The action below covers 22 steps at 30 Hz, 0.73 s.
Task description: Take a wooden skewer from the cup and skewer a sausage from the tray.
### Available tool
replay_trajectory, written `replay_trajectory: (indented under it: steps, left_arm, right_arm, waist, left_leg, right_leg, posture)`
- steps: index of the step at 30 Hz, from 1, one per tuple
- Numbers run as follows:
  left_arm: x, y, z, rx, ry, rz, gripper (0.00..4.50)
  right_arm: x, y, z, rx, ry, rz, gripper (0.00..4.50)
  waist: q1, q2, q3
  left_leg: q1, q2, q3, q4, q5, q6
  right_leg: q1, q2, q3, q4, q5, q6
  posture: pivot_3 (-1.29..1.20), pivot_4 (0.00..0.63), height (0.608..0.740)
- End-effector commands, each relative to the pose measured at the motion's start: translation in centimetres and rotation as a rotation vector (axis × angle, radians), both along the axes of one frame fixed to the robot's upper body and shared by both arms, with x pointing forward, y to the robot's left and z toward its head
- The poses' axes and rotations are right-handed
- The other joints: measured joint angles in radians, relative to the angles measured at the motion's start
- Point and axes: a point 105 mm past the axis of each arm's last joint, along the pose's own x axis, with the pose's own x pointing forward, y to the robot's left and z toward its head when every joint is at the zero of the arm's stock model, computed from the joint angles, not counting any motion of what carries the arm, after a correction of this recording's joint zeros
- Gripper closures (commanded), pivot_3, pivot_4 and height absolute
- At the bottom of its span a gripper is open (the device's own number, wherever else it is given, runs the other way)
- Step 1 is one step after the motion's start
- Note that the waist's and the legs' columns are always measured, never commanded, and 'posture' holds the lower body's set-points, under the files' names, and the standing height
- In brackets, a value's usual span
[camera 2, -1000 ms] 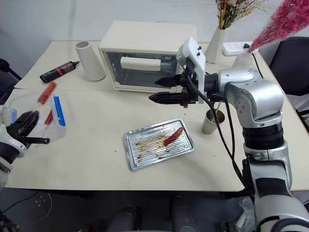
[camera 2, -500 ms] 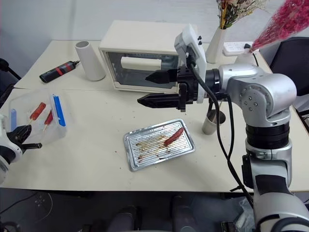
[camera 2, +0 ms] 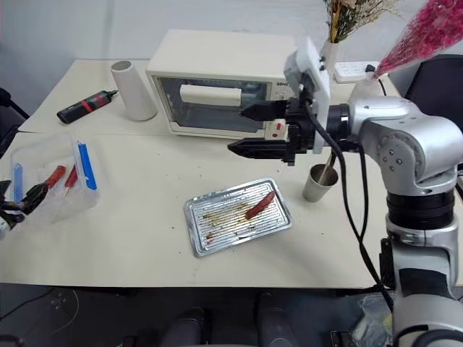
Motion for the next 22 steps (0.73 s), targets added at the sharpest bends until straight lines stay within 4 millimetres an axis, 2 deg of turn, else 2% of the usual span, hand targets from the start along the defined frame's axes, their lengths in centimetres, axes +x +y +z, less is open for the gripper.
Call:
replay_trajectory:
  steps: [1, 2, 4, 7, 10, 12, 16, 22]
  left_arm:
    - [-2.1, -0.9, 3.0, 0.040, -0.057, -0.102, 0.71]
    - [-2.6, -1.2, 3.3, 0.045, -0.054, -0.134, 0.71]
    - [-4.9, -2.2, 3.8, 0.073, -0.008, -0.260, 0.71]
    - [-9.3, -1.7, 4.0, 0.025, 0.093, -0.368, 0.71]
    - [-10.9, -1.0, 3.8, 0.007, 0.161, -0.386, 0.71]
    - [-11.6, -0.5, 3.8, 0.013, 0.192, -0.388, 0.71]
    - [-11.7, 0.0, 4.2, 0.043, 0.201, -0.391, 0.71]
    - [-10.7, -1.1, 4.0, 0.069, 0.211, -0.448, 0.71]
  right_arm:
    - [-0.1, -2.0, 0.4, -0.045, -0.057, -0.014, 0.00]
    - [-0.1, -2.5, 0.4, -0.055, -0.057, -0.017, 0.00]
    - [-0.8, -4.7, 0.4, -0.078, -0.014, -0.013, 0.00]
    - [-0.3, -9.8, -0.7, -0.214, -0.029, -0.139, 0.00]
    - [-1.1, -12.4, -1.0, -0.248, 0.009, -0.134, 0.00]
    - [-1.4, -13.9, -1.0, -0.252, 0.025, -0.137, 0.00]
    - [-1.3, -16.1, -1.6, -0.249, 0.057, -0.172, 0.00]
    - [-0.5, -17.9, -2.4, -0.250, 0.074, -0.236, 0.00]
  waist:
    - [0.000, 0.000, 0.000]
    - [0.000, 0.000, 0.000]
    - [-0.003, 0.000, 0.000]
    - [-0.001, 0.001, 0.000]
    - [-0.002, 0.002, 0.001]
    - [-0.003, 0.002, 0.001]
    - [-0.007, 0.002, 0.002]
    - [-0.024, 0.002, 0.002]
  left_leg:
    - [0.000, 0.000, 0.000, 0.000, 0.000, 0.000]
    - [0.000, 0.000, 0.000, 0.000, -0.001, 0.000]
    - [0.000, -0.001, 0.001, 0.000, -0.001, 0.000]
    - [-0.001, 0.000, 0.002, 0.000, -0.002, 0.001]
    - [0.000, -0.002, 0.010, 0.000, -0.004, 0.002]
    - [0.003, -0.001, 0.014, 0.000, -0.004, 0.002]
    - [0.012, -0.001, 0.020, 0.001, -0.003, 0.003]
    - [0.013, 0.001, 0.022, 0.002, -0.003, 0.003]
  right_leg:
    - [0.000, 0.000, 0.000, -0.001, 0.000, 0.000]
    - [0.000, -0.001, 0.000, -0.001, 0.000, 0.000]
    - [0.000, -0.001, 0.000, -0.001, 0.000, 0.000]
    - [0.000, 0.000, -0.001, -0.003, -0.001, -0.002]
    - [0.000, 0.004, -0.003, -0.004, -0.004, -0.007]
    - [0.001, 0.006, -0.001, -0.002, -0.011, -0.019]
    - [0.006, 0.009, 0.004, -0.001, -0.011, -0.020]
    - [0.007, 0.010, 0.007, 0.000, -0.011, -0.019]
  posture:
    - [0.00, 0.150, 0.740]
    - [0.00, 0.150, 0.740]
    - [0.00, 0.150, 0.740]
    - [0.00, 0.150, 0.740]
    - [0.00, 0.150, 0.740]
    - [0.00, 0.150, 0.740]
    - [0.00, 0.150, 0.740]
    - [0.00, 0.150, 0.740]
